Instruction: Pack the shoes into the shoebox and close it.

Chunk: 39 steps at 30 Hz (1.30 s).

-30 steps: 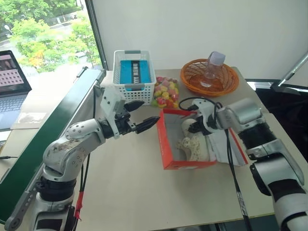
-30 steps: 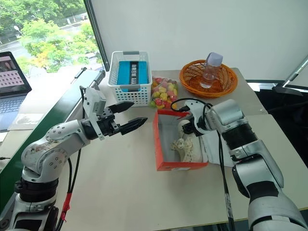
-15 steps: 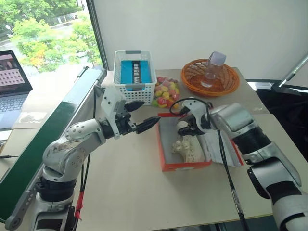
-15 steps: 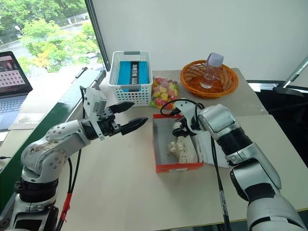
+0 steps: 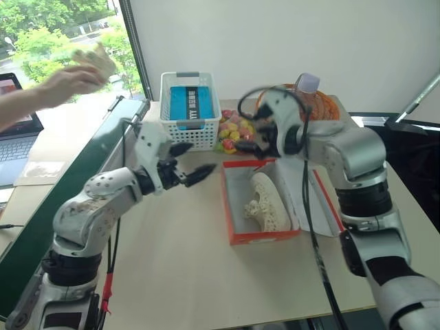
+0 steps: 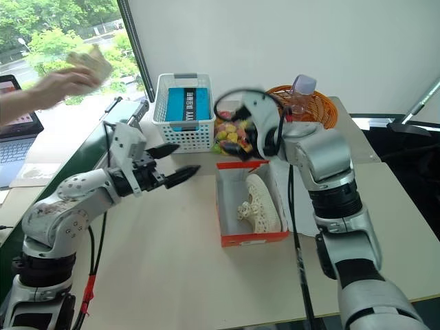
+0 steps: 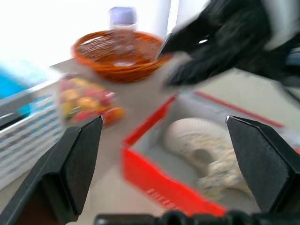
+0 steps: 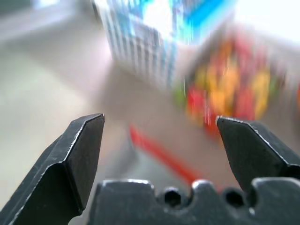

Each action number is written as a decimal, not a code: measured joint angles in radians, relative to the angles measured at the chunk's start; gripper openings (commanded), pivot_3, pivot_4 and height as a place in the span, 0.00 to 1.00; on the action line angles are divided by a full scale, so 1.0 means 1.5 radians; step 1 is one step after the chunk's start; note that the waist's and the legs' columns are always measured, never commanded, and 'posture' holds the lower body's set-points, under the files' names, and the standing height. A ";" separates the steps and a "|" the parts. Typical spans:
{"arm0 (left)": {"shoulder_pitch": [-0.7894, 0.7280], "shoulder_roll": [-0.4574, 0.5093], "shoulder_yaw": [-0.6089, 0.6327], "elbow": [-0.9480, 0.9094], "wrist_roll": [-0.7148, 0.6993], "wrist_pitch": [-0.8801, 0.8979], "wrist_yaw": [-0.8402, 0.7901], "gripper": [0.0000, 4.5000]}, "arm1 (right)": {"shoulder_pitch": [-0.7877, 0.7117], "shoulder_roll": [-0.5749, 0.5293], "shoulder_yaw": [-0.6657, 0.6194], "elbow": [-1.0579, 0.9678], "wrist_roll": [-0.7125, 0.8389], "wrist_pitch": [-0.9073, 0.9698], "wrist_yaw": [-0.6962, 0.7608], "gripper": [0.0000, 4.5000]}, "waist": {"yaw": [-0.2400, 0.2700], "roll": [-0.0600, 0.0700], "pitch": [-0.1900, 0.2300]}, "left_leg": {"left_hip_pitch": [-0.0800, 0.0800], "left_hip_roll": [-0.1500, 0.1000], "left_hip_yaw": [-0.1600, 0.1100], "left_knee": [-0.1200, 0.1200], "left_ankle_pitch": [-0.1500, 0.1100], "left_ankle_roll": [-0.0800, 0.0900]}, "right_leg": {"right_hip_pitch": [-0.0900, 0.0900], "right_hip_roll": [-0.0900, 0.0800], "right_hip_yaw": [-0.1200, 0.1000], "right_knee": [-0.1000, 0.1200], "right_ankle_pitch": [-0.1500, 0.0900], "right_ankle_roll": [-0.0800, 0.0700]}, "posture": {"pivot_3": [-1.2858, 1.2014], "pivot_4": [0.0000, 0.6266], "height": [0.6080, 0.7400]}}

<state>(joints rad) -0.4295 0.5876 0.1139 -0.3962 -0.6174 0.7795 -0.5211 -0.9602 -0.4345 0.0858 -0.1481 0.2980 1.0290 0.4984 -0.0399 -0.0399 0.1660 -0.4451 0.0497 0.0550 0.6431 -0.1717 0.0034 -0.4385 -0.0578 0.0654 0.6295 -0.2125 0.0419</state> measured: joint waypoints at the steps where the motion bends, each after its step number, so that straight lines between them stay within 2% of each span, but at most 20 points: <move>1: 0.015 0.002 0.022 0.002 -0.002 0.003 0.006 1.00 | 0.021 0.012 -0.025 -0.007 0.016 -0.020 0.012 0.99 | 0.003 0.000 0.000 | 0.000 0.000 0.000 0.000 0.000 0.000 | 0.000 -0.001 0.000 0.000 0.000 0.000 | 0.52 0.24 1.00; 5: 0.042 0.014 0.057 0.006 0.018 0.005 0.035 1.00 | 0.088 0.041 -0.039 -0.001 0.072 -0.057 0.075 0.99 | 0.005 -0.001 0.000 | 0.000 0.000 0.000 0.001 0.000 0.000 | 0.001 -0.001 0.000 0.000 0.000 0.000 | 0.52 0.24 1.00; 10: 0.068 0.025 0.097 0.016 0.060 0.005 0.086 1.00 | 0.113 0.045 -0.022 0.012 0.079 -0.142 0.141 0.99 | 0.002 -0.001 0.000 | 0.001 0.000 0.000 0.001 0.000 0.000 | 0.000 -0.001 0.000 0.001 0.000 0.000 | 0.52 0.24 1.00; 17: 0.106 0.025 0.167 0.027 0.123 0.000 0.169 1.00 | 0.133 0.092 -0.023 0.062 0.113 -0.147 0.166 0.99 | -0.001 -0.001 0.000 | 0.001 0.000 0.001 0.001 0.000 0.000 | 0.000 -0.001 0.000 0.001 0.000 0.000 | 0.52 0.24 1.00; 22: 0.156 0.022 0.217 0.048 0.134 -0.006 0.184 1.00 | 0.163 0.102 0.024 0.061 0.112 -0.157 0.188 0.99 | -0.002 -0.001 0.000 | 0.001 0.000 0.001 0.001 0.000 0.000 | 0.000 -0.001 0.000 0.002 0.000 0.000 | 0.52 0.24 1.00; 27: 0.131 0.038 0.235 0.100 0.148 -0.017 0.183 1.00 | 0.164 0.104 0.030 0.061 0.112 -0.157 0.190 0.99 | 0.004 -0.001 0.000 | 0.001 0.000 0.001 0.001 0.001 -0.001 | 0.000 -0.001 0.000 0.002 0.001 -0.001 | 0.52 0.24 1.00; 32: 0.076 0.077 0.234 0.208 0.176 -0.051 0.175 1.00 | 0.164 0.101 0.030 0.060 0.112 -0.157 0.185 0.99 | 0.002 -0.001 0.000 | 0.002 0.000 0.001 0.001 0.001 -0.001 | 0.000 -0.001 0.000 0.002 0.001 -0.001 | 0.52 0.24 1.00; 39: 0.043 0.099 0.224 0.344 0.203 -0.112 0.141 1.00 | 0.169 0.095 0.029 0.041 0.112 -0.157 0.173 0.99 | -0.001 -0.001 0.000 | 0.002 0.001 0.001 0.001 0.001 -0.001 | 0.000 -0.001 0.000 0.002 0.001 -0.001 | 0.52 0.24 1.00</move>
<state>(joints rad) -0.3643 0.7365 0.4499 0.1198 -0.3125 0.6116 -0.3093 -0.7074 -0.2918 0.1298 -0.0864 0.4662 0.7933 0.7573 -0.0414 -0.0413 0.1653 -0.4425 0.0504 0.0572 0.6442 -0.1703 0.0016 -0.4385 -0.0588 0.0650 0.6323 -0.2112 0.0402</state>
